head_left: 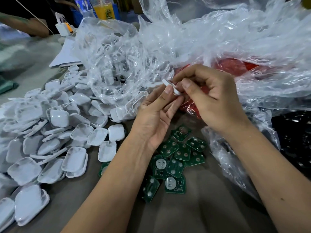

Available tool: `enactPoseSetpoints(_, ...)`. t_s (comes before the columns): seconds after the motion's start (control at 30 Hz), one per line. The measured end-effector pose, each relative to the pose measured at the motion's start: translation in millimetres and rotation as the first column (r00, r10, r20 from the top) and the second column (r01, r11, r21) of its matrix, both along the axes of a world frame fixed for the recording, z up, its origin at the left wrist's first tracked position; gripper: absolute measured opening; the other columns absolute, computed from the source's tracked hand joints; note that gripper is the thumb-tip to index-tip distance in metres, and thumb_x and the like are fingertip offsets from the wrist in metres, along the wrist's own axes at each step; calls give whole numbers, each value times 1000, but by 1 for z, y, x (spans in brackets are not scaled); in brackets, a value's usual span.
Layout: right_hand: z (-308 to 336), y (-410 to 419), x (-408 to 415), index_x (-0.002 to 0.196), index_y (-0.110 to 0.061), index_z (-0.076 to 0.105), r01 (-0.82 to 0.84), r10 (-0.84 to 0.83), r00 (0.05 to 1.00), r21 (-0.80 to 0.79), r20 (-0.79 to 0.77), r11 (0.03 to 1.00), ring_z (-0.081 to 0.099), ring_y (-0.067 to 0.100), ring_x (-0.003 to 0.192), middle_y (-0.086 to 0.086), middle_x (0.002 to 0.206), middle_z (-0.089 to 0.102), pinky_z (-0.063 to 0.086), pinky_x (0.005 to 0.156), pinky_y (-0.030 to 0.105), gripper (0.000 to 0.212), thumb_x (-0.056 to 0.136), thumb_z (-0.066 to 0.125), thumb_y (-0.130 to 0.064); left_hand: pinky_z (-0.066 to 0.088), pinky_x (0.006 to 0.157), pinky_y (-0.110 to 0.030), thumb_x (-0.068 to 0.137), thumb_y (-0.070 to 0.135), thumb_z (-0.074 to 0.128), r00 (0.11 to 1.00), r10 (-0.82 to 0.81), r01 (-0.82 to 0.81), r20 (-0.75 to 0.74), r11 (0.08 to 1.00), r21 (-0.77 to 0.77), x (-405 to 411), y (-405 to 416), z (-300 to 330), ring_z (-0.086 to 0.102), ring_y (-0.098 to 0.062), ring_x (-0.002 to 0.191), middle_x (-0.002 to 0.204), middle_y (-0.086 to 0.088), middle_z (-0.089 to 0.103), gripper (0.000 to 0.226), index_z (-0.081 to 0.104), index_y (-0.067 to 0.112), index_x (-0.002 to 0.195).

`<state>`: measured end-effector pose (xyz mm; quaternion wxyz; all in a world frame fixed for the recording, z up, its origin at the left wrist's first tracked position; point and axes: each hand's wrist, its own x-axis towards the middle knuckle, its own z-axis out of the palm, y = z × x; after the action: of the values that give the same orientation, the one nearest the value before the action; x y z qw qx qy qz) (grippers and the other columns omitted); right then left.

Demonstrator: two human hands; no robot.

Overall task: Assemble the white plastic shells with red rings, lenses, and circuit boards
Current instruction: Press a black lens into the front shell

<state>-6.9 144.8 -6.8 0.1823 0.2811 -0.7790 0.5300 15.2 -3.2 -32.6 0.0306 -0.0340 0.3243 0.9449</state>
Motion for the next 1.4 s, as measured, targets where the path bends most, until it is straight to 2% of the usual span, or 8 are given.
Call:
enactPoseSetpoints(0.13,9,-1,-3,99,-12,78,56,-54,998,107,-19,993,73,6,79,-6,85,76,61,75,30,11,93,72,-5,62,77,-23,82,6,73,999,-44,44,-8,999,23,-5,0,-1,75,-18,92,101,-13,75,18,73,2,100)
enactPoseSetpoints(0.43,63,26,-23,95,-5,77,-157,73,937,226,341,961,78,18,75,6,79,79,64,76,31,13,85,85,-7,62,72,-23,81,11,75,987,-152,151,50,988,32,-5,6,0,77,-29,89,102,-20,73,21,77,2,100)
enactPoseSetpoints(0.53,87,34,-56,85,-5,74,46,-81,943,112,322,993,77,26,69,11,74,78,58,61,26,6,91,77,-7,62,70,-23,83,11,74,987,-133,128,96,990,55,-4,9,2,76,-33,90,108,-24,70,35,67,-1,115)
enactPoseSetpoints(0.6,95,44,-97,82,-11,73,353,-387,891,174,238,919,77,27,72,9,75,77,60,61,31,10,92,71,-10,61,68,-22,84,13,71,988,-109,104,111,993,54,-4,10,3,77,-32,88,108,-23,70,39,63,1,120)
enactPoseSetpoints(0.7,88,74,-162,90,-4,66,653,-740,671,502,-37,567,68,29,79,15,95,69,54,62,31,6,92,62,-7,61,69,-22,84,13,70,987,-109,101,121,992,73,-5,9,3,76,-32,88,107,-21,71,41,63,2,123)
enactPoseSetpoints(0.87,59,112,-204,90,-2,59,446,-744,655,861,-128,244,65,38,101,20,100,61,44,68,32,7,88,65,0,61,66,-20,84,17,68,988,-113,109,109,993,45,-9,11,2,76,-29,83,101,-19,75,40,61,3,121)
enactPoseSetpoints(1.1,39,120,-229,129,6,61,414,-780,625,851,-7,324,58,43,127,29,137,59,49,100,42,32,98,59,-4,60,65,-19,84,18,69,990,-107,105,93,994,29,-11,10,-1,76,-27,80,105,-18,75,41,62,1,121)
enactPoseSetpoints(1.4,37,117,-216,121,2,67,681,-853,484,696,-195,227,64,43,119,25,126,66,54,94,45,28,94,61,-1,61,66,-21,85,17,63,983,-147,139,108,987,75,-9,10,5,75,-27,79,102,-19,73,45,62,0,127)
